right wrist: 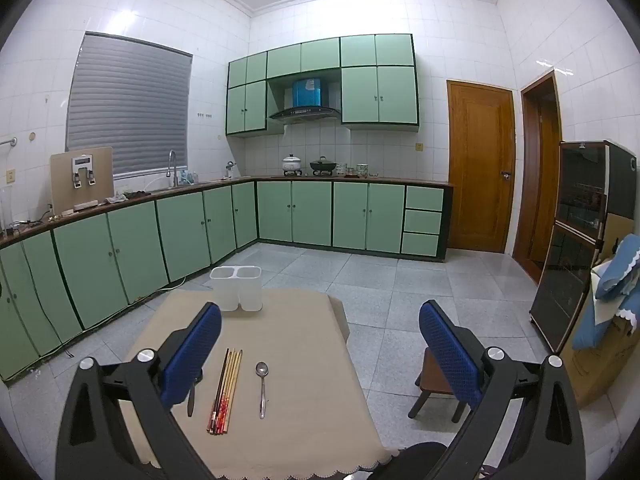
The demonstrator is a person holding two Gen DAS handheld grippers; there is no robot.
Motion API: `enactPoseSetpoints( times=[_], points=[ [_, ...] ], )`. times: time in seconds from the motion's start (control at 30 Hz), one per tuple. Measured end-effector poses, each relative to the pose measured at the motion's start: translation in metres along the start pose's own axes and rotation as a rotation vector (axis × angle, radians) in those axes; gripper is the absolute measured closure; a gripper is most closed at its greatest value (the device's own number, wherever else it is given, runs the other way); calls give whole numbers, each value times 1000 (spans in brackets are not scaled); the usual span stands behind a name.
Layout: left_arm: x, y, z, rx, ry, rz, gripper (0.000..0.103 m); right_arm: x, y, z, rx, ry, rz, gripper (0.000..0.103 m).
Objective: Organize utensils
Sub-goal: 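Move both tools toward the spoons and chopsticks on the table, then grasp the black spoon with the left tool while the right tool grasps the silver spoon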
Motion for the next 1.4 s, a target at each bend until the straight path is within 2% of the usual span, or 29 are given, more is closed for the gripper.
enactPoseSetpoints(
  times=[0.67, 0.8, 0.9, 1.0, 1.13, 1.2, 1.33, 1.4],
  points=[
    [-3, 0, -2, -12, 1, -6, 5, 1, -1, 0, -4, -1, 3, 6],
    [-1, 13, -15, -39, 5, -16, 5, 2, 4, -3, -16, -3, 7, 6],
    [4, 31, -34, -96, -15, -41, 5, 1, 12, -11, -32, -7, 25, 6],
    [13, 54, -63, -180, -17, -112, 5, -4, 29, -34, -88, -16, 68, 6],
    [22, 84, -107, -283, -21, -183, 5, -22, 66, -88, -224, -39, 161, 7],
    [30, 101, -135, -342, -25, -232, 5, -30, 91, -121, -313, -42, 204, 23],
    [45, 131, -188, -447, -50, -309, 6, -37, 130, -178, -469, 11, 264, 39],
    [53, 143, -204, -470, -52, -326, 8, -41, 144, -203, -507, 19, 282, 46]
  ],
)
Point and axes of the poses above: each gripper's, at about its wrist camera, not at the fingertips, and y roughly the way its jaws point, x to its right, z to its top, the point moved 5 cm from there along y, roughly the way its jaws point, and after that the axes turned 11 degrees about x, right-handed, at the moved point
